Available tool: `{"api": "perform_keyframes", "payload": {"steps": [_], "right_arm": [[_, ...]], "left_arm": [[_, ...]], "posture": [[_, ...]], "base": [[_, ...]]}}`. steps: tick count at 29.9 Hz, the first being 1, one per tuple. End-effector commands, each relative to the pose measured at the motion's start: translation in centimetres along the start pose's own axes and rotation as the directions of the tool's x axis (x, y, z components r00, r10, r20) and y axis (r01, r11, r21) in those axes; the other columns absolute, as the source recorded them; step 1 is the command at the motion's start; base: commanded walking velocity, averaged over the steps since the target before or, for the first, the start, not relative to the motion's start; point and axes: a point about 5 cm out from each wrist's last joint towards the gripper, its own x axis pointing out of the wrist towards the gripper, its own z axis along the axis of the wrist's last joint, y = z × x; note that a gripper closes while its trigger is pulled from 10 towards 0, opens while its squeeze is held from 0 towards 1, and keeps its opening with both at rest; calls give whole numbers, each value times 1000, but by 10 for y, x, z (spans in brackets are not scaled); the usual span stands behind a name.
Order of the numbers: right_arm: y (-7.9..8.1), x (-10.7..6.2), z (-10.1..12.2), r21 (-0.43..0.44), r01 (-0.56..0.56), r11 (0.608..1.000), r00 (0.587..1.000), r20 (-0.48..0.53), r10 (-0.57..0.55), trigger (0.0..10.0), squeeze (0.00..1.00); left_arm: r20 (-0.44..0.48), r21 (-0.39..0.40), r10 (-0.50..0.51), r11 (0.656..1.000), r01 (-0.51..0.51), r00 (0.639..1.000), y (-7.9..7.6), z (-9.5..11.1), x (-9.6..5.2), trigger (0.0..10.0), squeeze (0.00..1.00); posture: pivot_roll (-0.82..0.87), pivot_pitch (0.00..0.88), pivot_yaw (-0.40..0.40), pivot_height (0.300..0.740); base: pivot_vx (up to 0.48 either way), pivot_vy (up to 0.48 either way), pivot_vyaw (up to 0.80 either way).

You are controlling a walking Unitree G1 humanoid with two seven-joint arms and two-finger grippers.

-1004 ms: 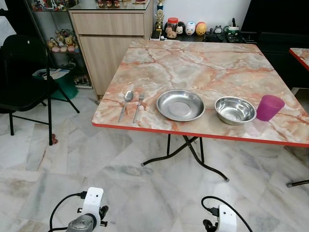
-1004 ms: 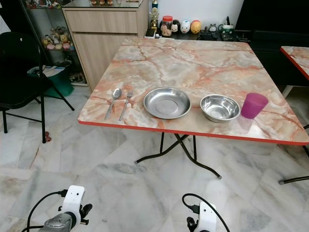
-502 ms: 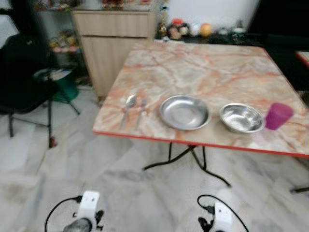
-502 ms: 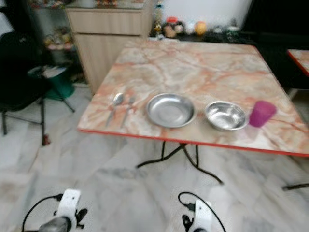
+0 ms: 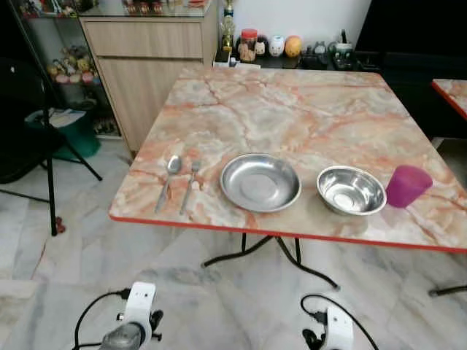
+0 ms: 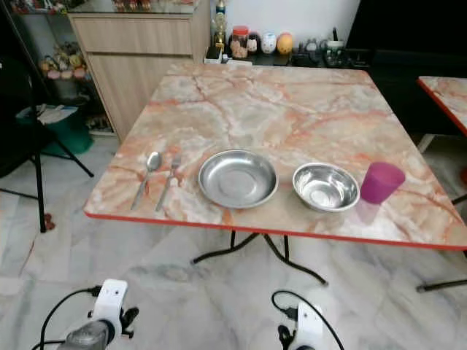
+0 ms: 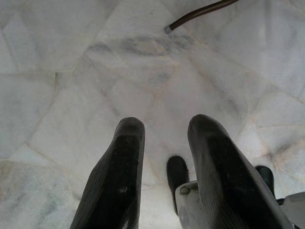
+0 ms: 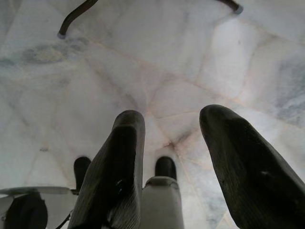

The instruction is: Setting the table

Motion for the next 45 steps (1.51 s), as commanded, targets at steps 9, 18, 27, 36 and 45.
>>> {"api": "perform_keyframes", "payload": {"steps": [9,18,27,36,45], "right_arm": [[0,0,-2,-19,1,1000,1000,-8,-1,10000,0],[-1,-1,-4,-6,5,1000,1000,-16,-5,10000,0],[-2,-1,-3,-13,3,1000,1000,-16,-3,10000,0],[-2,0,-2,-23,0,1000,1000,-18,-1,10000,0],[-3,-1,-3,-36,3,999,1000,-26,-4,10000,0]], "left_arm": [[1,77,56,995,-56,998,8,-5,-3,10000,0],[159,37,160,985,-168,974,38,1,-13,10000,0],[456,9,283,947,-322,844,75,42,-39,10000,0],[686,-247,558,783,-571,468,121,117,-95,10000,0],[895,-29,191,927,-374,402,62,210,-115,10000,0]], "posture": [[74,0,-19,740],[90,0,-20,740],[109,0,-25,740],[113,0,-32,740],[124,0,-44,740]], "base": [[0,0,0],[0,0,0],[0,0,0],[0,0,0],[0,0,0]]}}
